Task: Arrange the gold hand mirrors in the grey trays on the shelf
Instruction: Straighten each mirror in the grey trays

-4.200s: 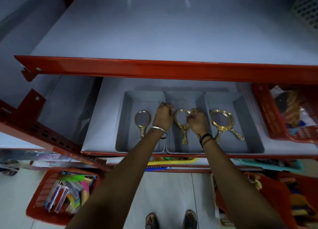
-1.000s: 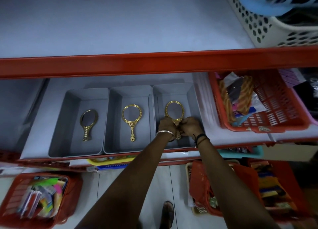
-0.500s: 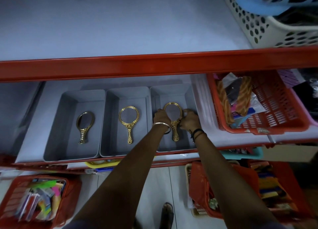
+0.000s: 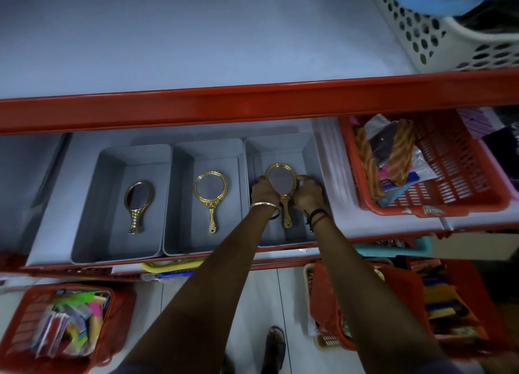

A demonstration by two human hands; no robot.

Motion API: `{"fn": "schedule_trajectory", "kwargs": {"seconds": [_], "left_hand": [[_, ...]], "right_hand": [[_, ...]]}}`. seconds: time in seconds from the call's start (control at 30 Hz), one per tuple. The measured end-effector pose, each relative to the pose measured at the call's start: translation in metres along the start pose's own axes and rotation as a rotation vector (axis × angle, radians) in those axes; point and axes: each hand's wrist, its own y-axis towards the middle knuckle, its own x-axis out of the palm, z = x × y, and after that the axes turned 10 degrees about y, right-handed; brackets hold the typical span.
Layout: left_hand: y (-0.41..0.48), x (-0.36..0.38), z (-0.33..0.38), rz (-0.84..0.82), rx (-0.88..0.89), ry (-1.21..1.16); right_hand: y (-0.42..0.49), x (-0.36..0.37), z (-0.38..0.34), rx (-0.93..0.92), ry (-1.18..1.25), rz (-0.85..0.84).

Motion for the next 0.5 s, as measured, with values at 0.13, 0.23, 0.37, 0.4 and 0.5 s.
{"fn": "schedule_trajectory", "kwargs": {"seconds": [0.13,0.23,0.37,0.4,0.5], "left_hand": [[-0.0003,0.0012,-0.0011,0.009,0.003,-0.001],[0.0005,0.0015,-0.001,0.012,0.011,0.006],[0.0013,0.0019,-0.0017,0.019,0.013,0.003],[0.0017,0.0024,-0.002,0.018,0.01,0.001],[0.002,0.0028,-0.0024,0.024,0.005,-0.006]], "right_hand": [[0.0006,0.0002,-0.0001,0.011,0.017,-0.003],[0.0007,0.0011,0.0008,0.014,0.027,-0.004],[0.0025,0.0038,0.0024,0.014,0.038,-0.004],[0.003,0.0042,0.003,0.013,0.038,-0.003],[0.0026,0.0036,0.0028,0.017,0.038,0.0]]}}
